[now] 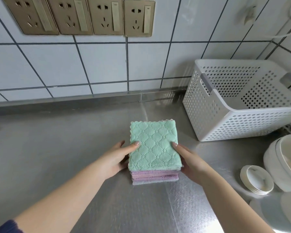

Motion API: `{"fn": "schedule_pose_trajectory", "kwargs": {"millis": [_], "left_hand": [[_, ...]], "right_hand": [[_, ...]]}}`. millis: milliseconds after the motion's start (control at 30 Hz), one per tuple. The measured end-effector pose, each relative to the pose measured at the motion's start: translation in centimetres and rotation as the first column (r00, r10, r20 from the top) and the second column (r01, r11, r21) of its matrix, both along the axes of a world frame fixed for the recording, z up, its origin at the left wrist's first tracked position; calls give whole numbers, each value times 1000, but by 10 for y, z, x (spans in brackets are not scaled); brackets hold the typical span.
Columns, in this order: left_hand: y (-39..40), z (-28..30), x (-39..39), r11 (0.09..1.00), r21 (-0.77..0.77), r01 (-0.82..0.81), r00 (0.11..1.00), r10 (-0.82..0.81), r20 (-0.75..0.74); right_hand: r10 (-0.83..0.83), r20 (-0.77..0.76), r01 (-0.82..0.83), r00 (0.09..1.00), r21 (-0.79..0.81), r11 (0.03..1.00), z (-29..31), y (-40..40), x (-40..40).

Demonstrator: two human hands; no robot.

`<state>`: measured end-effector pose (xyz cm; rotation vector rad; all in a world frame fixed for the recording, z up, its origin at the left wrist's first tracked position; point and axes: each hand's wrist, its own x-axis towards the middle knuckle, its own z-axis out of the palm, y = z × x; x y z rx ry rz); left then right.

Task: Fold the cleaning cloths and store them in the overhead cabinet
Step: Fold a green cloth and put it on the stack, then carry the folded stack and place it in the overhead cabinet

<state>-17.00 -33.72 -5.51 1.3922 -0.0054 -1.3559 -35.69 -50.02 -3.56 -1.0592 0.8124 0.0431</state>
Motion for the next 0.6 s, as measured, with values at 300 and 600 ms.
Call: {"fn": "schedule_pose_trajectory", "kwargs": {"millis": [300,600], "left_hand": [[-2,22,-4,995,-73,69,995,-74,-69],[54,56,-13,995,-92,48,998,-51,-29]], "right_hand": [[7,77,-6,997,-12,1000,-20,-9,0],[128,207,-139,970,41,989,7,39,-3]]}}
